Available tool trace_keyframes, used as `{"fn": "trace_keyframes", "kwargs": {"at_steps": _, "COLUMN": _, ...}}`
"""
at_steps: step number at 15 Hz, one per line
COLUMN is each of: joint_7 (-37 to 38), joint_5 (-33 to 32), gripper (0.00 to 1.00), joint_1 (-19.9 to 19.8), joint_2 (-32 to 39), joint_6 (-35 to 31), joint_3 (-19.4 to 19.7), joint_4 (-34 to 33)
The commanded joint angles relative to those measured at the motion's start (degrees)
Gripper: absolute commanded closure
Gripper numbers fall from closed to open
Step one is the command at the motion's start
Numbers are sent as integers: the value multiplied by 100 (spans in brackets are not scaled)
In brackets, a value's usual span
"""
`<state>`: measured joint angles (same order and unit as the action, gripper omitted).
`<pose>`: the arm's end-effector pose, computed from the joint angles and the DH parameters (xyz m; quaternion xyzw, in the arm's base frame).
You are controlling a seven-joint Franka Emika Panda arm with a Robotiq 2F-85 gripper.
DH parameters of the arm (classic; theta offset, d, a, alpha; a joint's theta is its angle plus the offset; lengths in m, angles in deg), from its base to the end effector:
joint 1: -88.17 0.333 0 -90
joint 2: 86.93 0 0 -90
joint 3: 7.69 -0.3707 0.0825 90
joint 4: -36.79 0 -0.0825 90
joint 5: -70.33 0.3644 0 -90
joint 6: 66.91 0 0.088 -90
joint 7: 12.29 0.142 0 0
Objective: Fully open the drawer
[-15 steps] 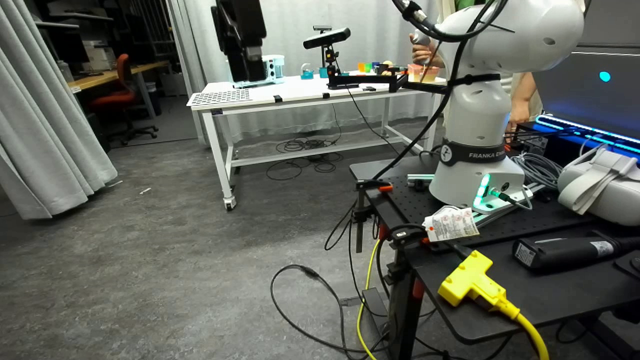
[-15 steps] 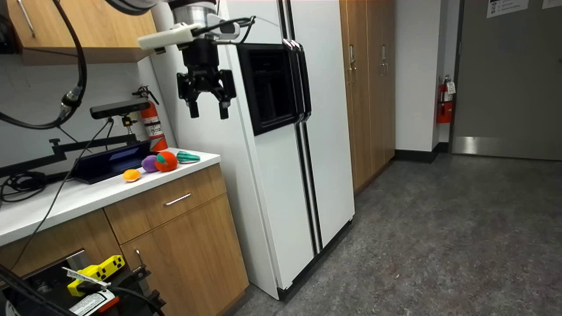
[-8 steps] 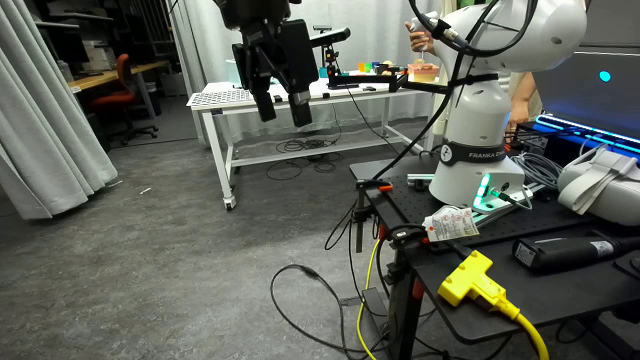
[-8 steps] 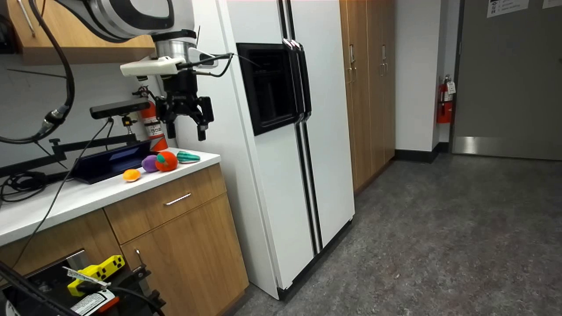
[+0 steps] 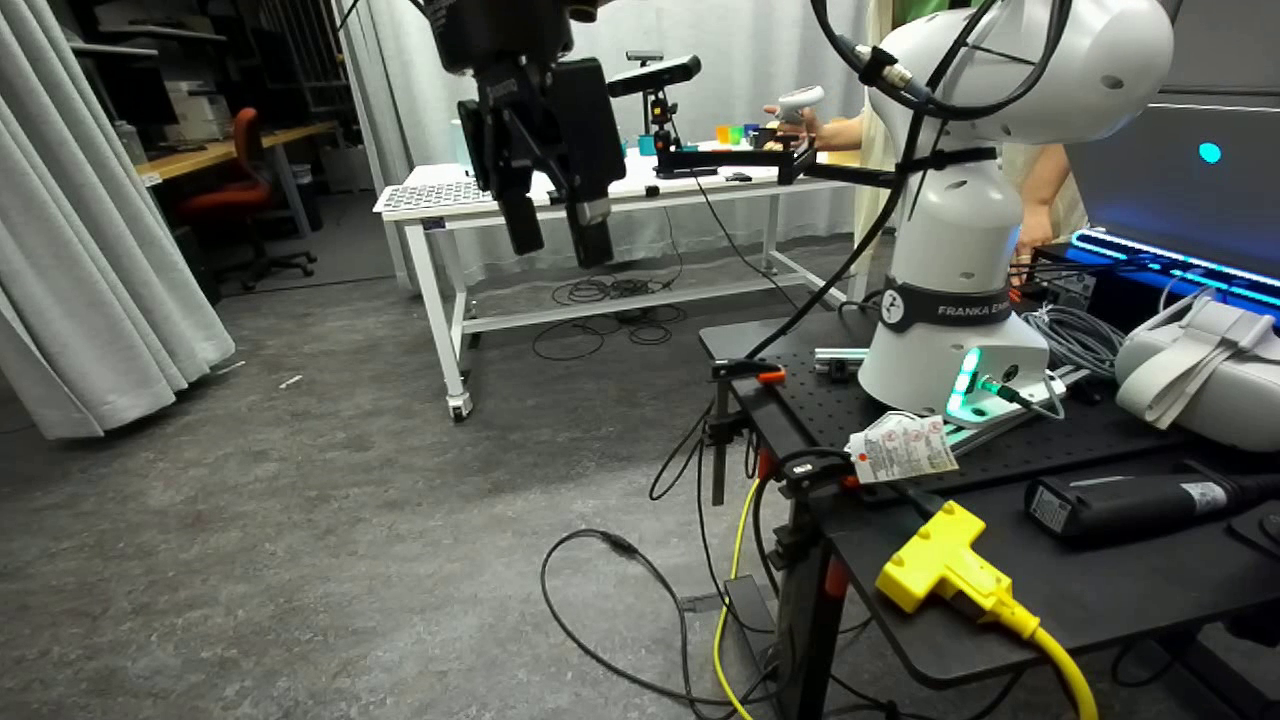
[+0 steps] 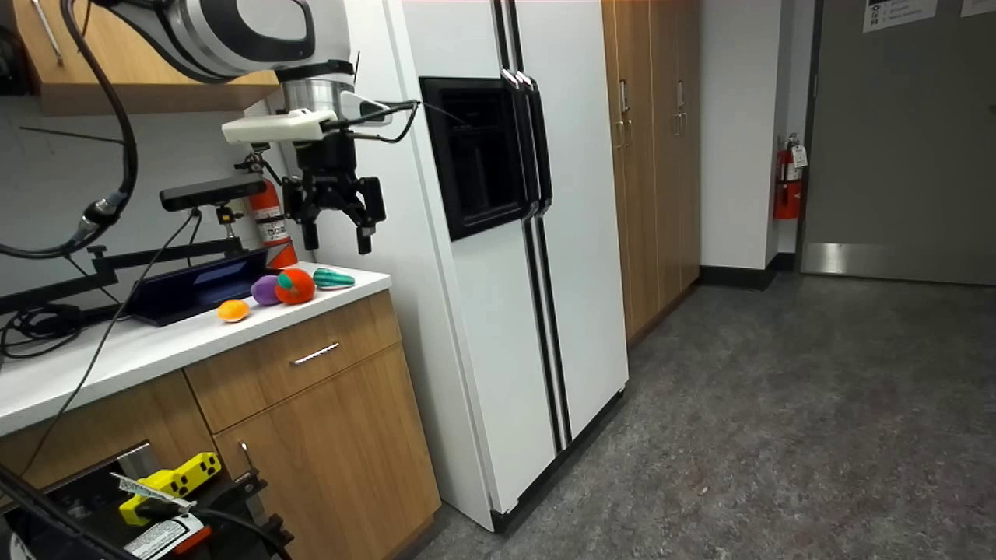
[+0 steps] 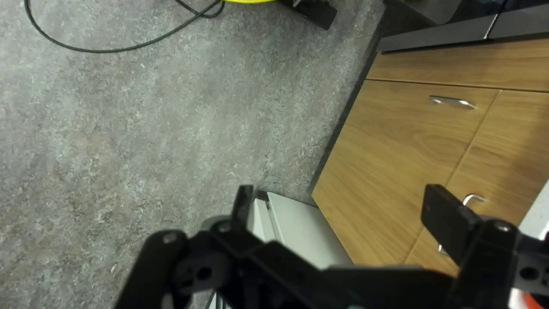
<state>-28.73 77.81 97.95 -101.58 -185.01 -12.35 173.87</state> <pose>0.3993 0.1152 0.4385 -0.9708 -0.2322 0.0369 0.0468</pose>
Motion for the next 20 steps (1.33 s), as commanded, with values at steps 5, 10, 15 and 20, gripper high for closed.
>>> {"fn": "trace_keyframes", "kwargs": {"at_steps": 5, "joint_7": -384, "joint_5": 798, "gripper": 0, "joint_1": 219, "joint_2": 1323, "joint_6": -1951, "joint_3": -244, "joint_4": -9}}
{"fn": "trace_keyframes", "kwargs": {"at_steps": 10, "joint_7": -1175, "joint_5": 1898, "gripper": 0, "joint_1": 277, "joint_2": 2051, "joint_6": -2686, "joint_3": -717, "joint_4": -226}}
{"fn": "trace_keyframes", "kwargs": {"at_steps": 15, "joint_7": -1298, "joint_5": 2024, "gripper": 0, "joint_1": 164, "joint_2": 2152, "joint_6": -2619, "joint_3": -943, "joint_4": -248}}
{"fn": "trace_keyframes", "kwargs": {"at_steps": 20, "joint_7": -1487, "joint_5": 2206, "gripper": 0, "joint_1": 27, "joint_2": 2443, "joint_6": -2720, "joint_3": -914, "joint_4": -331}}
